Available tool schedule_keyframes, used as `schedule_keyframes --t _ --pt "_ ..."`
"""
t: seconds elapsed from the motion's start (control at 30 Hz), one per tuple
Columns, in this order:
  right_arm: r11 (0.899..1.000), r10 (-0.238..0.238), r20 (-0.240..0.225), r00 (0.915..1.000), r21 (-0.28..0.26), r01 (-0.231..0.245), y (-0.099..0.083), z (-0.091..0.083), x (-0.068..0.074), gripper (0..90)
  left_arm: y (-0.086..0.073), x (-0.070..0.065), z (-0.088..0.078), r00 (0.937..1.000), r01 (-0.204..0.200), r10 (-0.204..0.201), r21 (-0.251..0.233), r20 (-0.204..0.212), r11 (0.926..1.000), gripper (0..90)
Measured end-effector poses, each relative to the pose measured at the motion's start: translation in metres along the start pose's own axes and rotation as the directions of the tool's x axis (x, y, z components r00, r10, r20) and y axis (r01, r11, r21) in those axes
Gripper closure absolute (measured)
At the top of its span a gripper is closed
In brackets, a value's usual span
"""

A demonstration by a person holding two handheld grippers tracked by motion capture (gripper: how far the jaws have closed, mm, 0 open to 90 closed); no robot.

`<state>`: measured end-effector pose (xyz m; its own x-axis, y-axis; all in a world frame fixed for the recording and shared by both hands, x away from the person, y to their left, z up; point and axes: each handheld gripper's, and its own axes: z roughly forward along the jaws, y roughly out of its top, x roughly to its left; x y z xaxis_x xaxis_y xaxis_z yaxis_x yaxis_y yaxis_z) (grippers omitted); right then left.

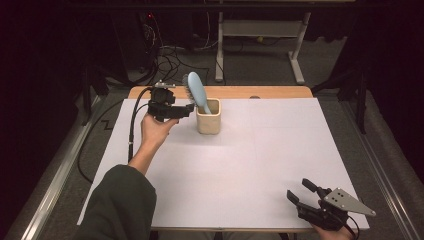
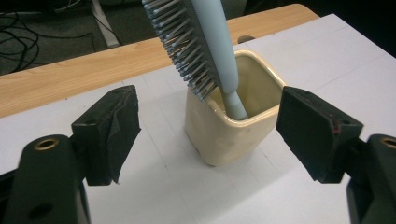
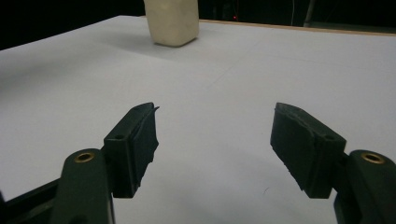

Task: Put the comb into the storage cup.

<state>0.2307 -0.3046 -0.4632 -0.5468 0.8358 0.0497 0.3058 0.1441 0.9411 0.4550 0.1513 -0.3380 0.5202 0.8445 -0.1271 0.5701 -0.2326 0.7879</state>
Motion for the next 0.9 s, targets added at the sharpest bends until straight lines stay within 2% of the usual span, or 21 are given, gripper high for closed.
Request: schedule_keyframes --t 0.9 --pt "1.000 -0.001 0.000 1.0000 0.007 0.001 0.000 0.001 0.000 32.4 -0.010 0.006 -0.014 1.0000 0.003 -0.003 -0.001 0.005 1.0000 23.3"
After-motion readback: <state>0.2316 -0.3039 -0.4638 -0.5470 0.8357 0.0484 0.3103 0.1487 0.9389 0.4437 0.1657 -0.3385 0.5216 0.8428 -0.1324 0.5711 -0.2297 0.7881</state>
